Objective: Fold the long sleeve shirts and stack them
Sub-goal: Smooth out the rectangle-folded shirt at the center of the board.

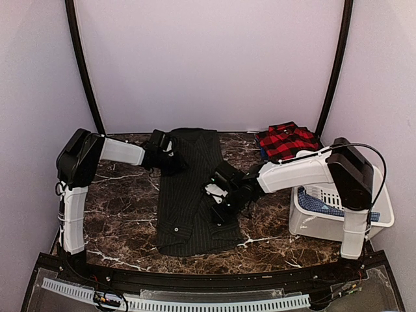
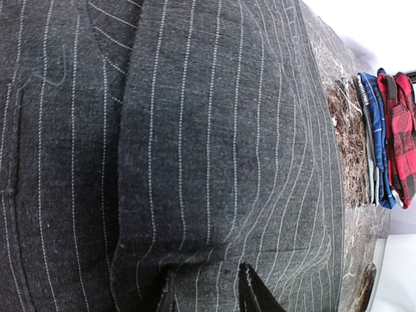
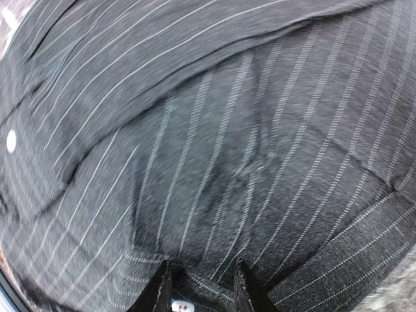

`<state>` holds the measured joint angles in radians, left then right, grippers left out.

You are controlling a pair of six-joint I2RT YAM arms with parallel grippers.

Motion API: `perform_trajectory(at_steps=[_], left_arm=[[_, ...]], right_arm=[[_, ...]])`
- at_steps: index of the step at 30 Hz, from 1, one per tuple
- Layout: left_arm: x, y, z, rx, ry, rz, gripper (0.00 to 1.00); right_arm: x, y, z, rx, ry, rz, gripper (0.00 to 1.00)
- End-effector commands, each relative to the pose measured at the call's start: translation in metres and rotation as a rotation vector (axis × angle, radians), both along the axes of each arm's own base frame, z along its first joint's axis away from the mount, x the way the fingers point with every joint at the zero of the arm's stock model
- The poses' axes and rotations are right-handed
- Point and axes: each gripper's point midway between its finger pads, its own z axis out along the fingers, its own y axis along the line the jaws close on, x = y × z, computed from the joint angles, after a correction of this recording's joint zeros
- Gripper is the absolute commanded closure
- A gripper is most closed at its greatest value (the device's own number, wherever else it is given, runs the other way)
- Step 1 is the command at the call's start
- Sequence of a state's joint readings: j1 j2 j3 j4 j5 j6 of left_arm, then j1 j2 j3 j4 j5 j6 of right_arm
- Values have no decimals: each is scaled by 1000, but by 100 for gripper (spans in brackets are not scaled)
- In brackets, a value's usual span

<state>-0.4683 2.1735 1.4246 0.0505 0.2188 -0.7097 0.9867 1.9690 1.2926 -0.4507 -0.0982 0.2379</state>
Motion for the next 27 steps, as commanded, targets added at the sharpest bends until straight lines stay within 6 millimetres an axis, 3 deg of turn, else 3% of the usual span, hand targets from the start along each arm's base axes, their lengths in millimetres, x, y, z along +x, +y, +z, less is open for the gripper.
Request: perform_trajectory(at_steps=[1, 6, 8, 11, 13, 18, 21, 22, 23, 27], left_arm=[[-20, 10, -7, 41, 72, -20, 68], [-55, 9, -3, 32, 111, -49, 68], [-68, 6, 11, 21, 101, -63, 68], [-86, 5, 17, 16, 112, -76, 68], [-88, 5, 28, 7, 97, -76, 68], [-67, 0, 74, 5, -25, -85, 68], [-41, -9, 99, -20, -97, -102, 68], [-34, -8, 93, -11, -90, -99, 68], [-25, -10, 100, -14, -116, -100, 68], [8, -5, 97, -69, -149, -80, 68]], right_arm=[[-33, 6, 9, 4, 46, 117, 70], [-51, 12, 24, 53, 103, 158, 70], [-51, 13, 32, 60, 106, 161, 71], [-41, 18, 53, 92, 83, 154, 71], [-25, 23, 72, 134, 63, 126, 71], [35, 39, 112, 320, 52, 17, 76], [73, 50, 120, 426, 65, -52, 86], [84, 53, 115, 444, 84, -70, 89], [96, 56, 116, 476, 90, -86, 90], [131, 67, 110, 562, 120, -135, 94]])
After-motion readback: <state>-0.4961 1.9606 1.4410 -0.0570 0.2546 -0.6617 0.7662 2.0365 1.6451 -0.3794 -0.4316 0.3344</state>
